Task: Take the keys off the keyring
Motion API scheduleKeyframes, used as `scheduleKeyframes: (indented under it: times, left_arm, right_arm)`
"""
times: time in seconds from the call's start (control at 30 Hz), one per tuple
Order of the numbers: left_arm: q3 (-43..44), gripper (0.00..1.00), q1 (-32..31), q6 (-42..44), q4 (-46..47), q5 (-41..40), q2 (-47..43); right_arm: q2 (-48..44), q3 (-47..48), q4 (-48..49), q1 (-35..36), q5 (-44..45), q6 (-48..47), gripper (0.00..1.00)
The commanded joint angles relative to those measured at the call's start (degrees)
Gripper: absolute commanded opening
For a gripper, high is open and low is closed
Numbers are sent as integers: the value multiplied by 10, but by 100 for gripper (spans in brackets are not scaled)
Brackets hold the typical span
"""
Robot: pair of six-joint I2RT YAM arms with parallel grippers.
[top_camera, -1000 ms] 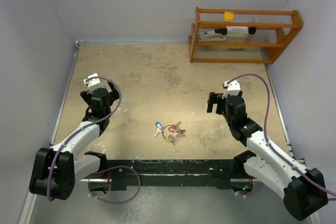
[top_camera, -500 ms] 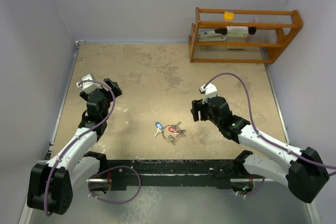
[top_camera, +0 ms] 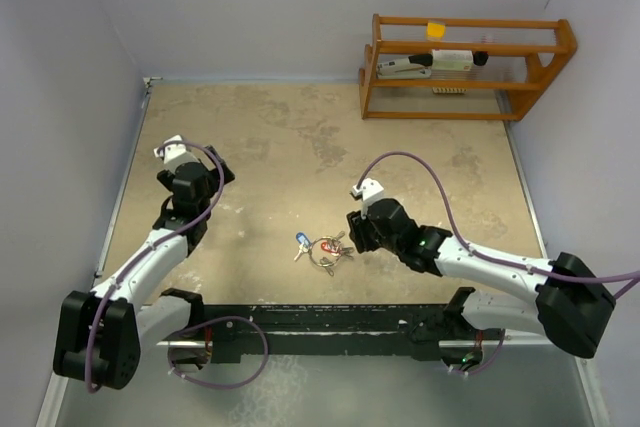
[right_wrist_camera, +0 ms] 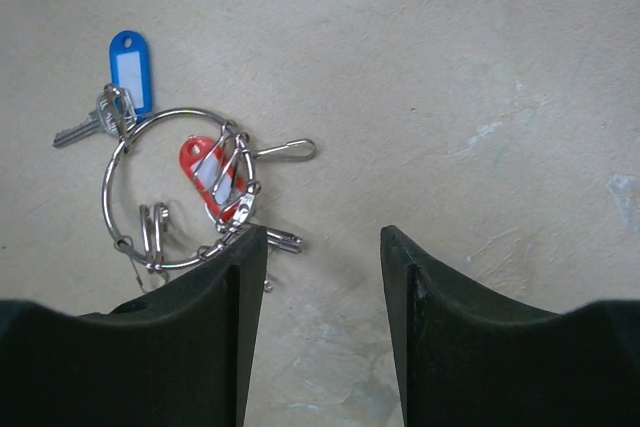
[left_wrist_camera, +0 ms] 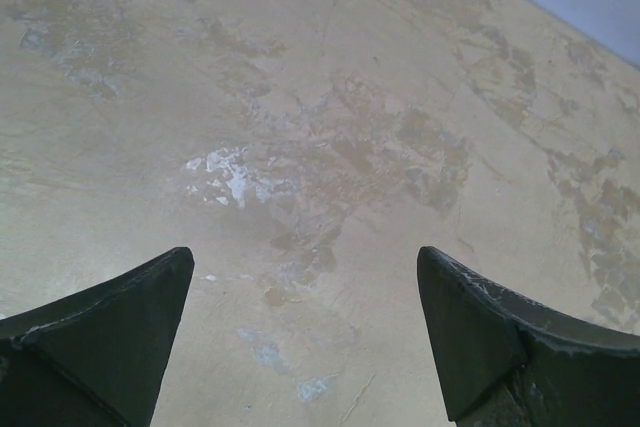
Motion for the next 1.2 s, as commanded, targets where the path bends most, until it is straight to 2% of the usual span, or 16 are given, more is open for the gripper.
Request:
scheduleKeyframes:
  times: [0.0,0.3,0.37,0.4,0.43,0.77,0.97,1.17]
  left_arm:
    - [38,88,-2,24,-36,11,2]
    - [46,85,-2,16,-52,-13,-9]
    - [49,88,-2,11,-62,-24,-7]
    - [51,95,-2,8,-67,-29,-8]
    - [50,97,-2,7,-68,-33,-12]
    - [39,97,-2,6,-62,-14,-37]
    - [41,99,-2,-31,-63,-42,-46]
    - [27,99,-2,-24,-31,6,-54]
  right_arm:
    - [-2,16,-13,27,-7,26,53]
    - [2,13,-50,68,5,47,54]
    - [1,12,-55,71,7,48,54]
    - [2,12,-56,72,8,48,54]
    - [4,10,-55,72,8,49,54]
    - [62,15,-22,73,2,42,54]
    - [71,18,0,74,-1,40,54]
    - [89,22,11,74,-5,41,54]
